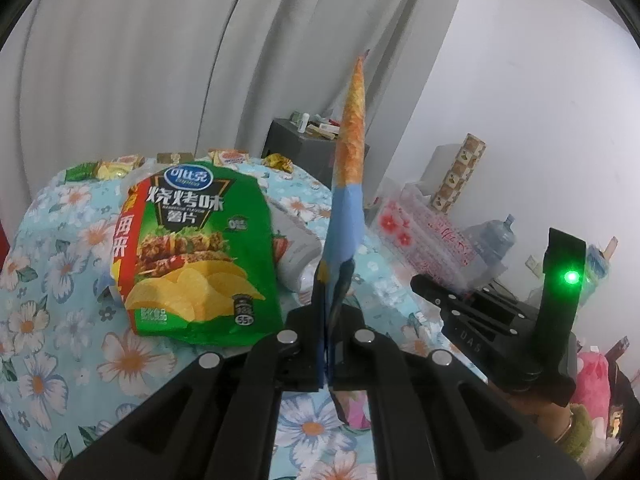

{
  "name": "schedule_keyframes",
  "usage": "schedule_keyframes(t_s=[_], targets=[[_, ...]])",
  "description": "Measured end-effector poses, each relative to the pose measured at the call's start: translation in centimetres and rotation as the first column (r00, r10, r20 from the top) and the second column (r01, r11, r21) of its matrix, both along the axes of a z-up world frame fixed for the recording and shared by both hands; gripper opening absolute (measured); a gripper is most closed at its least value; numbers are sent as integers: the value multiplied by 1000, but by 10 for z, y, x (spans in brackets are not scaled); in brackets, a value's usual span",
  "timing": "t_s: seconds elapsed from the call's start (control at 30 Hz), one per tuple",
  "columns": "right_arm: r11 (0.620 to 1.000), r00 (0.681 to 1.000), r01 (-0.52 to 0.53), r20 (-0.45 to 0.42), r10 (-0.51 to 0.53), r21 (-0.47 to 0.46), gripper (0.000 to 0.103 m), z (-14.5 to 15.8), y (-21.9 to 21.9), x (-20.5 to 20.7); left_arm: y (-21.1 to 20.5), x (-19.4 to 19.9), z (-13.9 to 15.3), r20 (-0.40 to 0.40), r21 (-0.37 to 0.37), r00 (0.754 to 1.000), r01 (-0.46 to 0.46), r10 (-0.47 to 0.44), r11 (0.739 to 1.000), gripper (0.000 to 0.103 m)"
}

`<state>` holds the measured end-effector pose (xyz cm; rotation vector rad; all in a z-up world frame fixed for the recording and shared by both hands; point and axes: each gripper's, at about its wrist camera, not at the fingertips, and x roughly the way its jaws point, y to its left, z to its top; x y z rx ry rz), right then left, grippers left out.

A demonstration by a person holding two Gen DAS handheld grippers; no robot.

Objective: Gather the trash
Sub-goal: 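Carry chip bag and wrapper over the wastebasket and open both tools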

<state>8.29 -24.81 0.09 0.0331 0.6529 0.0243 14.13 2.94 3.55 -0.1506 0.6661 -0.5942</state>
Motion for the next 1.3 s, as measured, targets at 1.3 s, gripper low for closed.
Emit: schedule_keyframes(t_s=[1.3], targets=[[948,960,247,80,-268,202,6,14,-91,-71,-118,-13,38,93,56,950,293,-297,954,0]])
